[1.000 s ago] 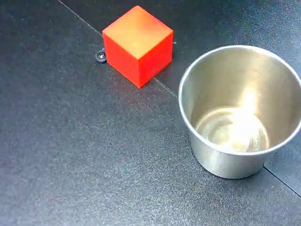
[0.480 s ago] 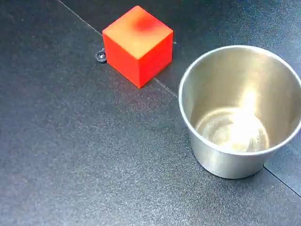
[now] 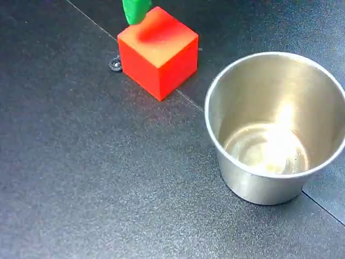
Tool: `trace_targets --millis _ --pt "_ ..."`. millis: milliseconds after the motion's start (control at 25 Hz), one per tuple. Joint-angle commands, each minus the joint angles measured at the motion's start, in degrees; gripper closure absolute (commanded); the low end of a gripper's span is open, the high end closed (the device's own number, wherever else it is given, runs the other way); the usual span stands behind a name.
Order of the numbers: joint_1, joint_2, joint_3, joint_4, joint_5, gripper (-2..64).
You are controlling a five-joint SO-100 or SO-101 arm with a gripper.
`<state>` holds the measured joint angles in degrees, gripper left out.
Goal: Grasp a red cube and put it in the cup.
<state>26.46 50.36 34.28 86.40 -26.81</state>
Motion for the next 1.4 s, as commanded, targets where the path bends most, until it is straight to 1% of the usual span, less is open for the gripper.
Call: trace_targets --millis 0,120,360,480,760,1000,1360 --pt "-0.7 0.4 -2.5 0.0 0.4 35.0" --pt "-0.7 -0.5 -3.1 -0.9 0.4 35.0" --pt "-0.7 -5.2 -10.1 0.0 0.4 34.2" --pt "-0.8 -5.6 -10.3 0.0 0.3 34.1" --pt "-4.6 -5.7 -9.8 0.0 0.3 34.1" --pt "-4.0 -9.0 -10.1 0.2 0.2 34.0" --pt "-3.7 -9.1 -9.8 0.3 -0.3 33.9"
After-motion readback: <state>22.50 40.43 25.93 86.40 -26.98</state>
